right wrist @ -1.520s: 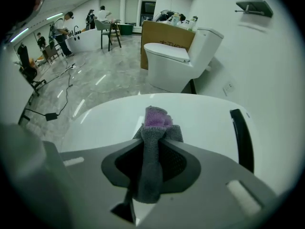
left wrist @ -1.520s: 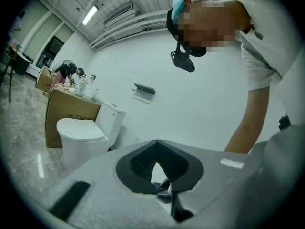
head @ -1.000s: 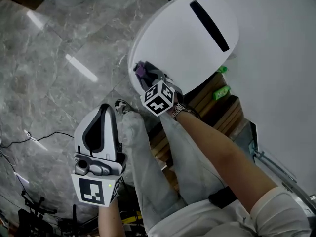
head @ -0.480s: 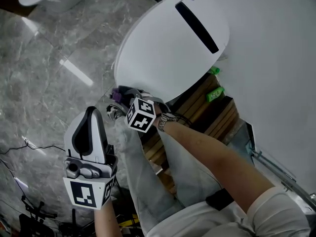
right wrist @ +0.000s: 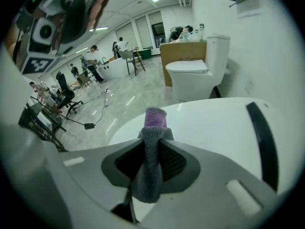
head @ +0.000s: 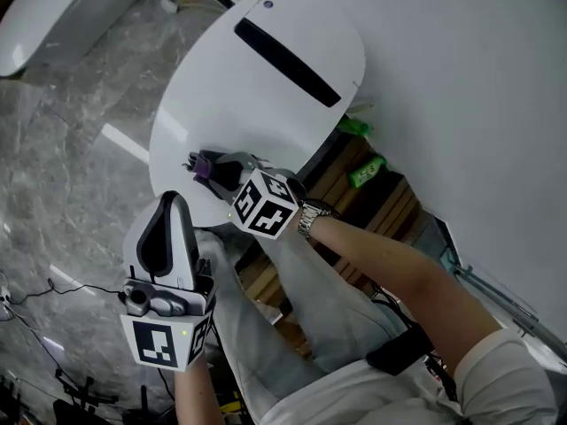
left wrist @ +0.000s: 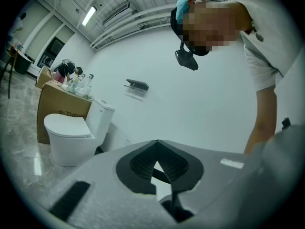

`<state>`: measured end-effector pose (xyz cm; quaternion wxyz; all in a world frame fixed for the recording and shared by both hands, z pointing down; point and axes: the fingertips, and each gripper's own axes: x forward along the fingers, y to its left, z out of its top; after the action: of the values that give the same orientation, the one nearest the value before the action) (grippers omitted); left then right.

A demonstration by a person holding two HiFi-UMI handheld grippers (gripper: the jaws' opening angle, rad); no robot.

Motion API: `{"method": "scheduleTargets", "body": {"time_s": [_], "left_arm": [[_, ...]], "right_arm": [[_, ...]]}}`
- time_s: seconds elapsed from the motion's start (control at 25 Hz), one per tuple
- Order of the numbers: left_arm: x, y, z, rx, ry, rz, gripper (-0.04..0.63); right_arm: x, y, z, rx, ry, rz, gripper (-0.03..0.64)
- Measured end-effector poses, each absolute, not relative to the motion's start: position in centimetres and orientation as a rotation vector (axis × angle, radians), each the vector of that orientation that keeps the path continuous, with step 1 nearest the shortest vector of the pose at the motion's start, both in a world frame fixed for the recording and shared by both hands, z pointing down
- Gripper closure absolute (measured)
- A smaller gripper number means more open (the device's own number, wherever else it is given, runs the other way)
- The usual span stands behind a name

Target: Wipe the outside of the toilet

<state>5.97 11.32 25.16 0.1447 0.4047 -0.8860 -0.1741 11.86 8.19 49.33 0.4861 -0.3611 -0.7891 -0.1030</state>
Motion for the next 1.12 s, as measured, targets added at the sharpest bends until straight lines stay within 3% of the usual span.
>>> {"method": "scheduleTargets", "body": {"time_s": [0.52,0.84,1.12], "left_arm": [[4.2,-4.0,23.8,1.238,-2.511,-0.516,0.592],[3.8,-4.7,24.8,1.209,-2.506,-0.474,0.592],[4.0,-2.9,26.3,1.167,-2.504,-0.474,0.592]], "right_arm": [[1.0,-27.4,45.7,-0.375,-2.066,-0.384,0.529],[-3.8,-36.3,46.2,-0.162,-2.030,-0.652,0.529],[-4.1,-37.0,48.6,-0.146,-1.956,-0.754,0.529]]}}
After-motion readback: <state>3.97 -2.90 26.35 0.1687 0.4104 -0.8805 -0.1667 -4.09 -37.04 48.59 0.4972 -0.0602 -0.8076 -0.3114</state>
